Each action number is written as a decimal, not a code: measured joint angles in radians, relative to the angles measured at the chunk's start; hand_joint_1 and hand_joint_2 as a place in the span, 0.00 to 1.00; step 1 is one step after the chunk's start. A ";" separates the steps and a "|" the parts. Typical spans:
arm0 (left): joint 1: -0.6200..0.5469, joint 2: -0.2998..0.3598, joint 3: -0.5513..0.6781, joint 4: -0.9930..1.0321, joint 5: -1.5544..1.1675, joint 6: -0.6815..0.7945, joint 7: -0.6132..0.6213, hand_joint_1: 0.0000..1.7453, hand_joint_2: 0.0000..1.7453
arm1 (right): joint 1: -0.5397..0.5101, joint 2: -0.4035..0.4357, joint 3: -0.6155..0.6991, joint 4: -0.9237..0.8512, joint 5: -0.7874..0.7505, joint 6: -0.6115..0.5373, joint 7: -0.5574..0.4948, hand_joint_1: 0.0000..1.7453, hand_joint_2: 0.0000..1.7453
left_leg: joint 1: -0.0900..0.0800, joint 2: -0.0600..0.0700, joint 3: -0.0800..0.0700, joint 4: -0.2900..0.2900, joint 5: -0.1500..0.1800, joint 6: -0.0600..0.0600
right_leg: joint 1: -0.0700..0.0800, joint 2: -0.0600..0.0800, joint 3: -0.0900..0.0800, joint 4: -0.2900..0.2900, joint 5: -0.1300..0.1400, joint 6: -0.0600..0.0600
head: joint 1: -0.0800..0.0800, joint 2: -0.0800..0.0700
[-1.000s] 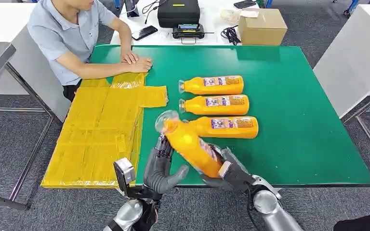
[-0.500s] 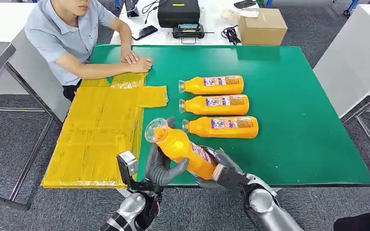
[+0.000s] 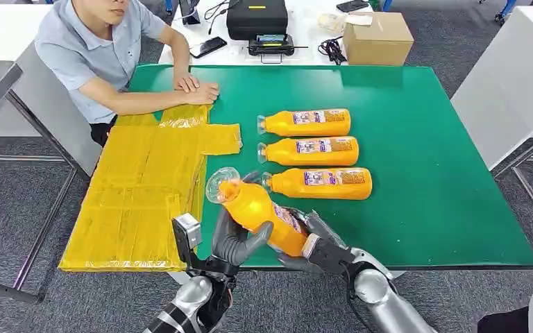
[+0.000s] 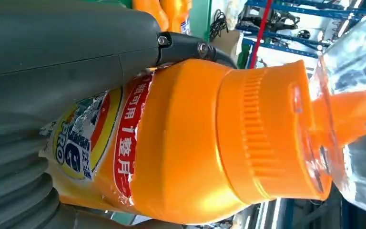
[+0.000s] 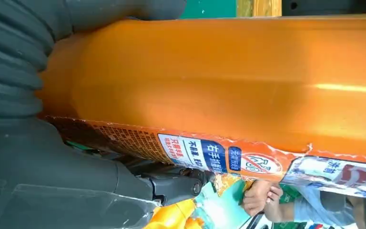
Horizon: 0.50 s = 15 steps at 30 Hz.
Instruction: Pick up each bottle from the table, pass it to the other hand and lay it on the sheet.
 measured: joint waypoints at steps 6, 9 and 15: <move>-0.005 -0.001 0.001 0.009 0.000 -0.003 -0.003 1.00 1.00 | -0.001 0.002 0.003 0.002 -0.005 0.000 0.000 0.82 1.00 | 0.000 0.000 0.000 0.000 0.000 0.000 | 0.000 0.000 0.000 0.000 0.000 0.000 | 0.000 0.000; -0.006 -0.001 0.002 0.009 -0.005 -0.003 -0.020 1.00 1.00 | -0.002 0.002 0.003 0.002 -0.019 0.006 -0.002 0.17 1.00 | 0.000 0.000 0.000 0.000 0.000 0.000 | 0.000 0.000 0.000 0.000 0.000 0.000 | 0.000 0.000; -0.004 -0.003 0.005 0.008 -0.042 0.030 -0.033 1.00 1.00 | -0.001 0.008 0.008 0.004 -0.033 0.008 -0.002 0.00 1.00 | 0.000 0.000 0.000 0.000 0.000 0.000 | 0.000 0.000 0.000 0.000 0.000 0.000 | 0.000 0.000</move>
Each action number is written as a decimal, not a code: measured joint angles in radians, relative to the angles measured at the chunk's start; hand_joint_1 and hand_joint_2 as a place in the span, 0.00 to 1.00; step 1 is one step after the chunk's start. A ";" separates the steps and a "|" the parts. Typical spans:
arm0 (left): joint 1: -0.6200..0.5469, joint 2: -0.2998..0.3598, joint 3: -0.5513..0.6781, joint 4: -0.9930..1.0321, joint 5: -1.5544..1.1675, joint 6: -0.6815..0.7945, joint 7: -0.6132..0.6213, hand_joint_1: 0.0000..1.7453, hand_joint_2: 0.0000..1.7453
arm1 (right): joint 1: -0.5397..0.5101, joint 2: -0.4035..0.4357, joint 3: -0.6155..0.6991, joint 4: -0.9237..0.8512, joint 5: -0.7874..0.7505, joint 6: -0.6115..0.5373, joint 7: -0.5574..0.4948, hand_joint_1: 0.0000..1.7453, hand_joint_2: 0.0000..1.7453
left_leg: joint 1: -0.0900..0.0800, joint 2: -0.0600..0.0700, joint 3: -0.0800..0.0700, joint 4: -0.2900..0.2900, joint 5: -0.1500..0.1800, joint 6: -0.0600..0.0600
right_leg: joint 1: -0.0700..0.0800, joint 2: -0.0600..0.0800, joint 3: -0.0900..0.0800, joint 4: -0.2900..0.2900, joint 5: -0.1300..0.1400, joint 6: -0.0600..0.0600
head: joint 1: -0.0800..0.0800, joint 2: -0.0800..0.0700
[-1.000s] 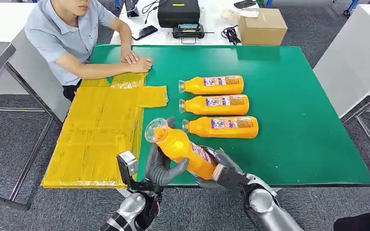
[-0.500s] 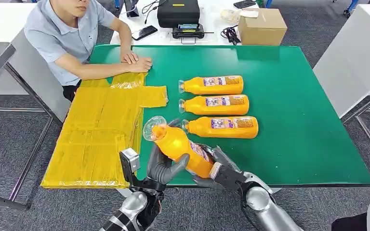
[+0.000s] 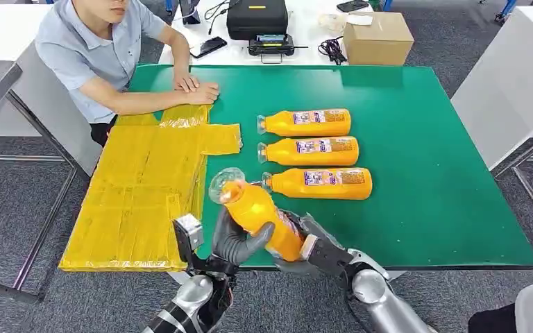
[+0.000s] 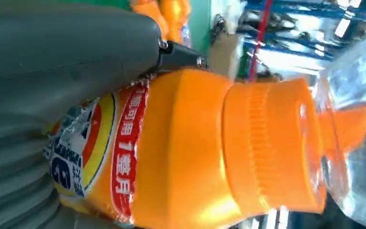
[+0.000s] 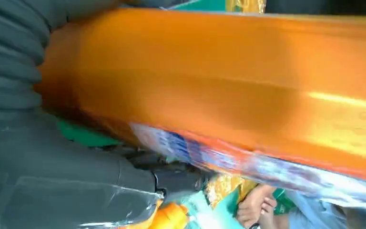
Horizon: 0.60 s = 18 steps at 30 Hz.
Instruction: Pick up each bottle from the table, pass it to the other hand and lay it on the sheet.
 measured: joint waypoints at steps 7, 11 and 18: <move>0.012 0.000 0.001 -0.008 -0.052 0.059 -0.003 1.00 1.00 | 0.000 0.018 -0.007 0.004 -0.021 -0.003 -0.003 0.00 1.00 | 0.000 0.000 0.000 0.000 0.000 0.000 | 0.000 0.000 0.000 0.000 0.000 0.000 | 0.000 0.000; 0.014 0.000 0.001 -0.011 -0.061 0.066 -0.003 1.00 1.00 | 0.000 0.025 -0.013 0.004 -0.021 -0.005 -0.003 0.00 1.00 | 0.000 0.000 0.000 0.000 0.000 0.000 | 0.000 0.000 0.000 0.000 0.000 0.000 | 0.000 0.000; 0.057 0.027 0.010 -0.072 -0.447 0.378 0.077 1.00 1.00 | 0.066 0.033 -0.073 -0.019 0.177 -0.257 -0.005 0.00 1.00 | 0.000 0.000 0.000 0.000 0.000 0.000 | 0.000 0.000 0.000 0.000 0.000 0.000 | 0.000 0.000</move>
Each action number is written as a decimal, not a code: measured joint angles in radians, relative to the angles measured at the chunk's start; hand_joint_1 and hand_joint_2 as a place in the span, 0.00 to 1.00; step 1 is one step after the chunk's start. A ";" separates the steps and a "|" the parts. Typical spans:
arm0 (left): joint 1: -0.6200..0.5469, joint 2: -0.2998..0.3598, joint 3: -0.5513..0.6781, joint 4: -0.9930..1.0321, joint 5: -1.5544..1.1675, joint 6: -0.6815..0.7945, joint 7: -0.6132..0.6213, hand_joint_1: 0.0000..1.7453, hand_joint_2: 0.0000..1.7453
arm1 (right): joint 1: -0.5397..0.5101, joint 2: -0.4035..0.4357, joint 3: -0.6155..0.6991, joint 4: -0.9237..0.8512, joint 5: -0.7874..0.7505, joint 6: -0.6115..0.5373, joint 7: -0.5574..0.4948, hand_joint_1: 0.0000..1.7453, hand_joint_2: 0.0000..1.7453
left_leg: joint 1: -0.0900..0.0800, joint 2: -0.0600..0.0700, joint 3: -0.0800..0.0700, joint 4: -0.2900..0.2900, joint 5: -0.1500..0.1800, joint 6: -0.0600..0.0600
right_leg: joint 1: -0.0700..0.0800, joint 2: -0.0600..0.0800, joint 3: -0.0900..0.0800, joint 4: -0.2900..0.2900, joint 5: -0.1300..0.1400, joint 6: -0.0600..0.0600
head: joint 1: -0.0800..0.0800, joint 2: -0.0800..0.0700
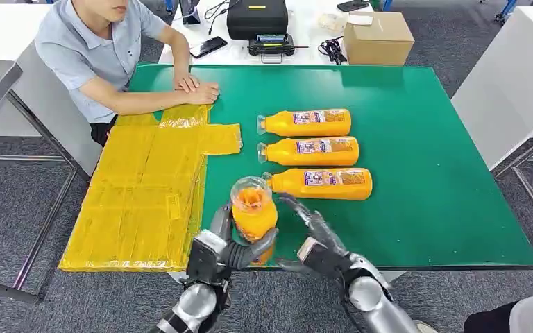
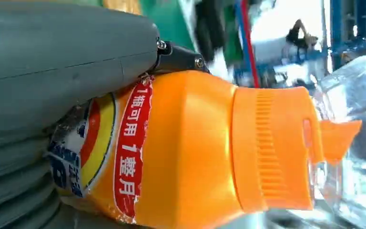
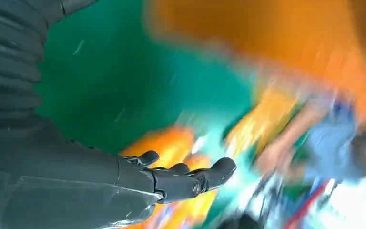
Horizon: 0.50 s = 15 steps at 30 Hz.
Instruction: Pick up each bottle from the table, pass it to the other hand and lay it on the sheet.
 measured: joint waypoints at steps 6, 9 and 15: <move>0.050 0.019 0.078 -0.118 -0.546 0.132 0.096 1.00 1.00 | 0.034 0.030 -0.130 -0.034 0.079 -0.090 0.007 0.00 1.00 | 0.000 0.000 0.000 0.000 0.000 0.000 | 0.000 0.000 0.000 0.000 0.000 0.000 | 0.000 0.000; 0.055 0.002 0.169 -0.164 -0.981 0.142 0.125 1.00 1.00 | 0.031 0.048 -0.147 -0.035 0.086 -0.082 -0.008 0.00 1.00 | 0.000 0.000 0.000 0.000 0.000 0.000 | 0.000 0.000 0.000 0.000 0.000 0.000 | 0.000 0.000; 0.049 -0.003 0.290 -0.197 -1.150 0.147 0.187 1.00 1.00 | 0.024 0.069 -0.150 -0.036 0.085 -0.081 -0.018 0.00 1.00 | 0.000 0.000 0.001 0.000 0.001 0.000 | 0.000 0.000 0.000 0.000 0.000 0.000 | 0.000 0.000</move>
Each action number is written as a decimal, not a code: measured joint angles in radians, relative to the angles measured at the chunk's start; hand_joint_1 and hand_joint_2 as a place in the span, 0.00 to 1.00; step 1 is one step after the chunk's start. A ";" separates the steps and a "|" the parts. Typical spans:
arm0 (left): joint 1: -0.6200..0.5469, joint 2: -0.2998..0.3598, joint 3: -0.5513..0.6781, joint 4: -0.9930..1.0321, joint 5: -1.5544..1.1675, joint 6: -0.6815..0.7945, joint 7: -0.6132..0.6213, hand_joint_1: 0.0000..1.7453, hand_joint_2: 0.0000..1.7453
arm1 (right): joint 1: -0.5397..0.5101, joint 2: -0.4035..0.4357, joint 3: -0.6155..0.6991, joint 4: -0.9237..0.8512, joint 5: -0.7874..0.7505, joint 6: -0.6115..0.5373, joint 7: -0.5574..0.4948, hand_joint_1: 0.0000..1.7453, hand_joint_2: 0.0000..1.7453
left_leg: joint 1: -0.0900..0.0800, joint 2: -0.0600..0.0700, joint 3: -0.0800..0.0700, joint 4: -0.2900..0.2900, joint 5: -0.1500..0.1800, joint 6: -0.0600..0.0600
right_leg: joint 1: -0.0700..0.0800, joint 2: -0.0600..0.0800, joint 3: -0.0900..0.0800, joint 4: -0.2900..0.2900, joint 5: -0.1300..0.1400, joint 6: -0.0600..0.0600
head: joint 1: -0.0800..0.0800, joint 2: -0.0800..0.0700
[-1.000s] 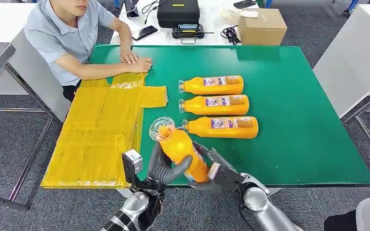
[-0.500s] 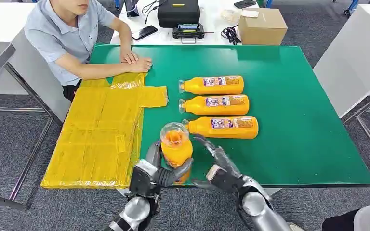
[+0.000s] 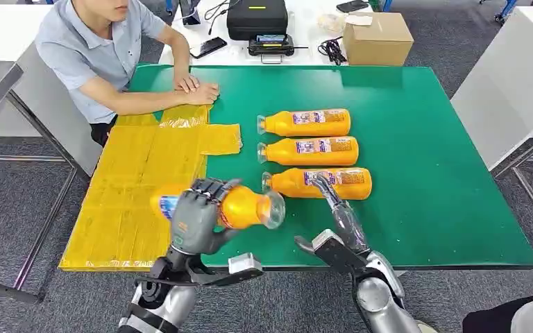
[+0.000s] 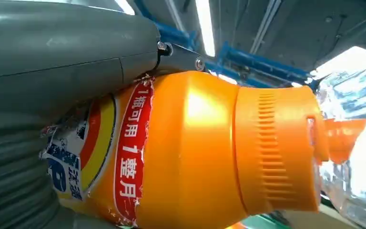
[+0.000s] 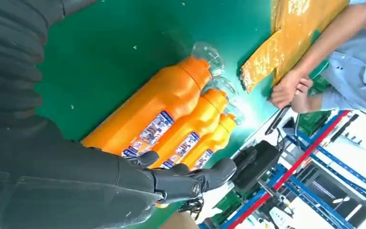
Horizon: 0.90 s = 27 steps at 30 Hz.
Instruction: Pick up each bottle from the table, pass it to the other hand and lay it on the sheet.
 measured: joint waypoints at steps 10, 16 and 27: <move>-0.119 0.105 0.008 0.112 -0.167 0.000 0.152 1.00 1.00 | -0.001 -0.003 -0.032 -0.016 -0.055 0.023 -0.014 0.00 1.00 | 0.000 0.000 0.000 0.000 0.000 0.000 | 0.000 0.000 0.000 0.000 0.000 0.000 | 0.000 0.000; -0.211 0.158 0.003 0.342 -0.175 0.000 0.146 1.00 1.00 | -0.013 -0.003 -0.040 0.004 -0.060 0.034 -0.025 0.00 1.00 | 0.000 0.001 0.000 0.000 0.000 0.000 | 0.000 0.000 0.000 0.000 0.000 0.000 | 0.000 0.000; -0.283 0.203 0.002 0.568 -0.195 0.000 0.179 1.00 1.00 | -0.026 -0.001 -0.040 0.040 -0.072 0.045 -0.031 0.00 1.00 | 0.000 0.000 -0.001 0.000 0.000 0.000 | 0.000 0.000 0.000 0.000 0.000 0.000 | 0.000 0.000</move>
